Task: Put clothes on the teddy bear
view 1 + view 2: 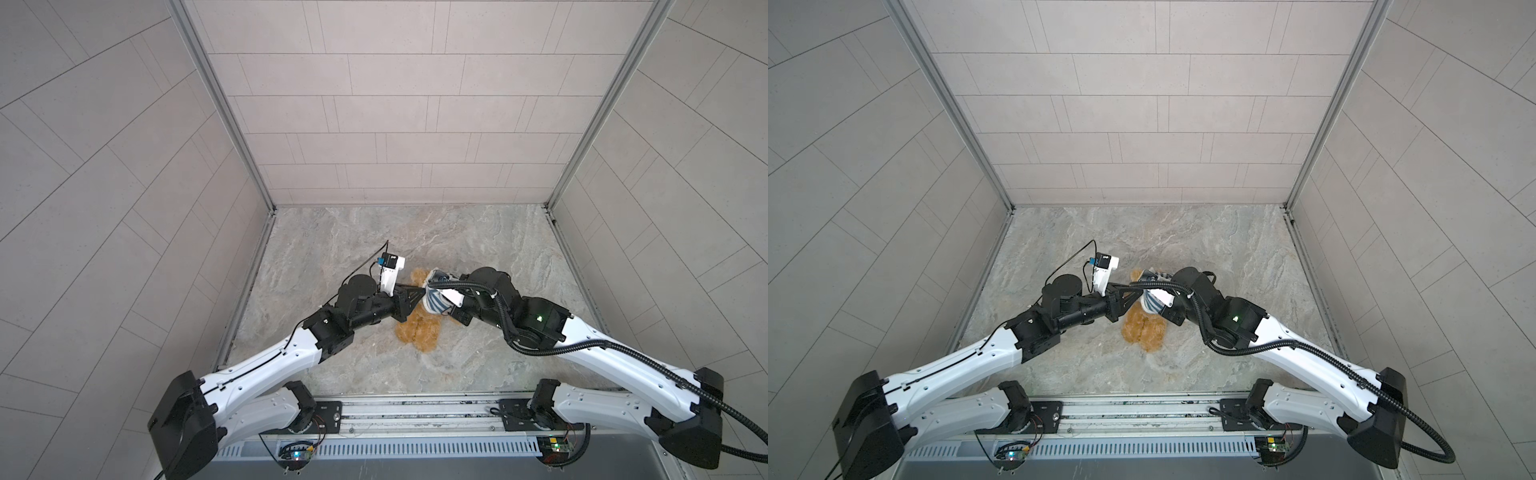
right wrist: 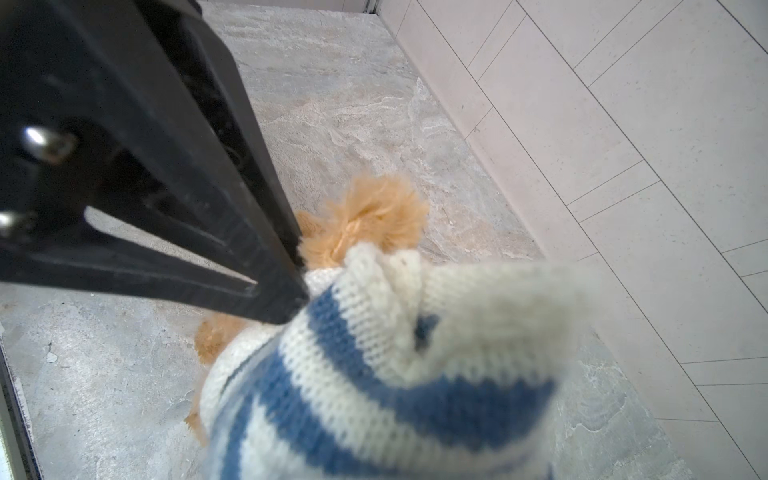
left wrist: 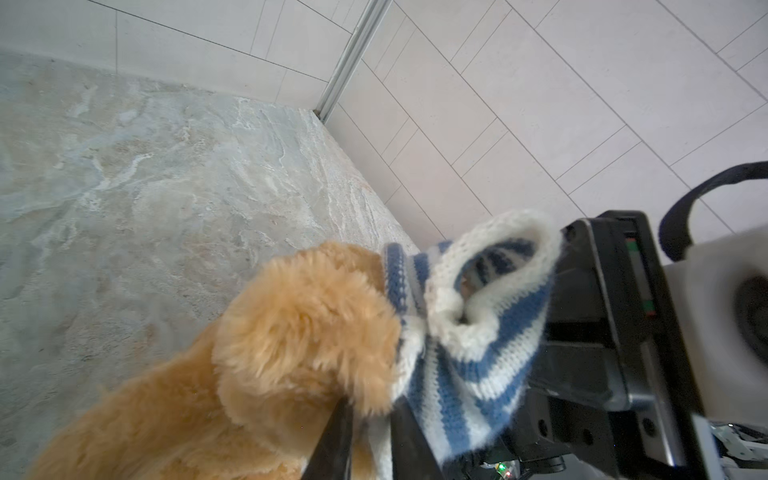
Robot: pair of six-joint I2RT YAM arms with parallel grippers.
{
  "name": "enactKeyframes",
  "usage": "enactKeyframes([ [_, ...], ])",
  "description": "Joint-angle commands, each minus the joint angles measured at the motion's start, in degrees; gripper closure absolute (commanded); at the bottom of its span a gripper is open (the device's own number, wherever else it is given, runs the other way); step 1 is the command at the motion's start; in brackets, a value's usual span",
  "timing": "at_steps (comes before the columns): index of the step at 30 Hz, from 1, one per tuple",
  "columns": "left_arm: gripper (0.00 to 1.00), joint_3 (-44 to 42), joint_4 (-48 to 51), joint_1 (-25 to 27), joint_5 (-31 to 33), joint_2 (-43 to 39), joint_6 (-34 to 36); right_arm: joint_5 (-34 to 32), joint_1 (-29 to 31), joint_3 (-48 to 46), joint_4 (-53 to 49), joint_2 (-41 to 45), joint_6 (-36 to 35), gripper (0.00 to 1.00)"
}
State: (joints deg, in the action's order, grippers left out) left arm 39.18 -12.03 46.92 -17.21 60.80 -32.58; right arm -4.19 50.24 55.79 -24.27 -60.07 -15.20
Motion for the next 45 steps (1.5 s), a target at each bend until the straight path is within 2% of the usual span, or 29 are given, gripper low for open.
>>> enactKeyframes([
  [1, 0.77, 2.21, 0.79, 0.33, 1.36, 0.04, 1.05, -0.33, 0.30, -0.40, 0.92, 1.54, -0.27, 1.00],
  [10, 0.85, 3.45, 0.73, 3.16, 0.66, 0.97, 1.74, -2.40, 0.56, 0.66, -0.57, 0.22, -0.54, 1.00],
  [19, 1.00, 3.72, 3.79, 3.03, 2.98, -0.70, 1.73, -3.02, 1.05, 1.03, -0.68, 0.33, -0.71, 1.00],
  [24, 1.00, 2.81, 3.94, 0.82, 4.71, -4.49, 0.65, -3.81, 1.44, 0.57, -1.36, 0.84, -0.92, 1.00],
  [28, 1.00, 0.13, 0.48, -4.21, 4.69, -7.16, -4.07, -4.69, 2.51, 0.12, -2.41, 1.11, -0.87, 1.00],
  [30, 1.00, -1.09, -0.26, -5.50, 6.70, -7.54, -6.19, -5.10, 3.55, -0.45, -2.32, 1.91, -1.18, 1.00],
  [40, 1.00, -6.35, -2.38, -6.53, 9.76, -5.01, -13.55, -5.92, 6.11, -2.54, 0.18, 6.34, -1.56, 1.00],
  [45, 1.00, -10.75, -4.75, -6.58, 6.82, -5.61, -15.32, -6.99, 6.10, -2.89, 1.00, 6.74, -0.45, 1.00],
])
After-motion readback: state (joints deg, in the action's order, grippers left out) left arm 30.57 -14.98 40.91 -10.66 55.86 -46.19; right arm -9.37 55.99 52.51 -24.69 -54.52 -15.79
